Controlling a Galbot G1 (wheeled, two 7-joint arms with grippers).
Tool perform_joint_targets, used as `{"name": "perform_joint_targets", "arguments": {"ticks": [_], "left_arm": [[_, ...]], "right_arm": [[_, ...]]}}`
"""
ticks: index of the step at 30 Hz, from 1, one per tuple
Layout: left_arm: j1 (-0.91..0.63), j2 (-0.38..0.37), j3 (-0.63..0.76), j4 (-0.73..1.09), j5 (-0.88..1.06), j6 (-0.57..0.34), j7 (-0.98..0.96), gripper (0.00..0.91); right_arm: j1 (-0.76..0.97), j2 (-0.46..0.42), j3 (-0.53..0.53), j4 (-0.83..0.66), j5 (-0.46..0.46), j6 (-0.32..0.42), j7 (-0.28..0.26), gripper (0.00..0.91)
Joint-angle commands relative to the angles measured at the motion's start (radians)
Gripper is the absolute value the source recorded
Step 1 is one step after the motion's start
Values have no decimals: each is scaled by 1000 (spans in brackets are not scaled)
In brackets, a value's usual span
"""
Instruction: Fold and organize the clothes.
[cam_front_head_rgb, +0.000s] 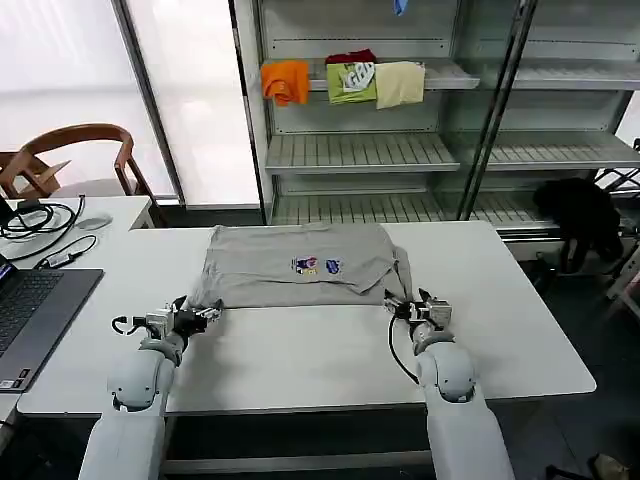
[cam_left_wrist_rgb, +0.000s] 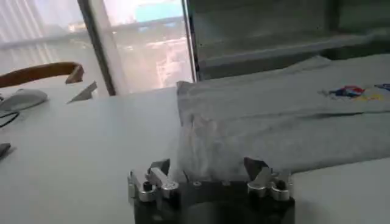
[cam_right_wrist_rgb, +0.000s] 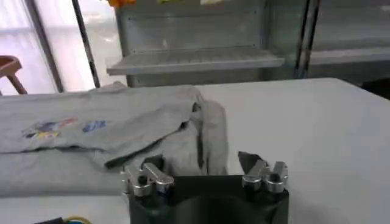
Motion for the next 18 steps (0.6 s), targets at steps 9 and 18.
{"name": "perform_joint_targets", "arguments": {"ticks": [9, 18], "left_arm": [[9, 3, -7, 0, 14, 5, 10, 0], [56, 8, -18, -74, 1, 5, -11, 0]], "right_arm": [[-17, -19, -1, 15, 28, -8, -13, 0], [-81, -32, -10, 99, 96, -11, 6, 0]]}}
